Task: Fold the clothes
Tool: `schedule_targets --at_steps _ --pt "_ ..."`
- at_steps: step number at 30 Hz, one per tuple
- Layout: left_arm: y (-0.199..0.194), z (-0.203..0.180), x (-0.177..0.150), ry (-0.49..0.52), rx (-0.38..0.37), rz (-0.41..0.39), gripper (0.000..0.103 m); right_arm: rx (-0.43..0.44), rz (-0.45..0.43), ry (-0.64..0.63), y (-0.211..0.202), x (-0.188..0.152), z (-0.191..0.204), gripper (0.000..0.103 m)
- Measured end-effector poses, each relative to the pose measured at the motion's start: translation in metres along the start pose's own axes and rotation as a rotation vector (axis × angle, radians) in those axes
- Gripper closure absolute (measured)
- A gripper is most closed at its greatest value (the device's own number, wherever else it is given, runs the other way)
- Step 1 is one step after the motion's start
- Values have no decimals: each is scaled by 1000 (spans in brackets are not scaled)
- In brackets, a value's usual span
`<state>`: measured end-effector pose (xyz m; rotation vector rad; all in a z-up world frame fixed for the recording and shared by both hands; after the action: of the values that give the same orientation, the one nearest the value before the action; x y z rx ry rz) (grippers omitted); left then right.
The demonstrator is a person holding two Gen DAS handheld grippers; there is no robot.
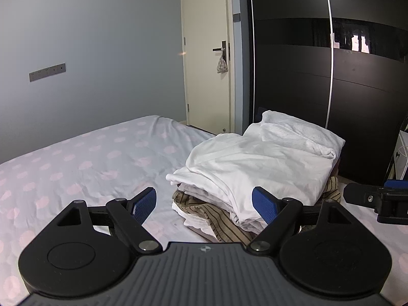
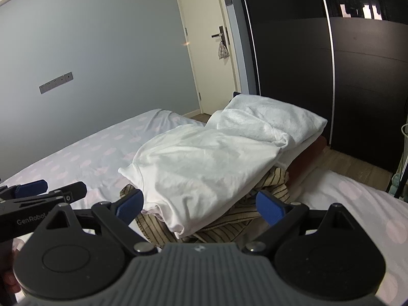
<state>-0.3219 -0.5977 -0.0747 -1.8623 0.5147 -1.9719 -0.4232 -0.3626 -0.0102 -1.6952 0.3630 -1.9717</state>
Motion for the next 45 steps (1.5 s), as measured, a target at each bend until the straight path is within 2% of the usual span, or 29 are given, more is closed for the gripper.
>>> schedule_targets --at_steps 17,45 --pt "-6 -8 0 30 -1 8 21 28 -7 -5 -7 -3 1 7" --pt "-7 -5 -4 23 -9 26 21 52 27 -28 -3 -13 13 6"
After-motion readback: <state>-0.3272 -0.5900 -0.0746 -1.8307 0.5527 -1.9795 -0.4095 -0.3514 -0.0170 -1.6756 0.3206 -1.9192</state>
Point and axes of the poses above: each gripper's, at about its wrist camera, not at the fingertips, and y roughly the way its jaws point, z to its left, x to its top, the point moved 9 cm from there along y, roughly the way its jaws point, and after that the axes turned 5 degrees about z, right-handed, at the moved point
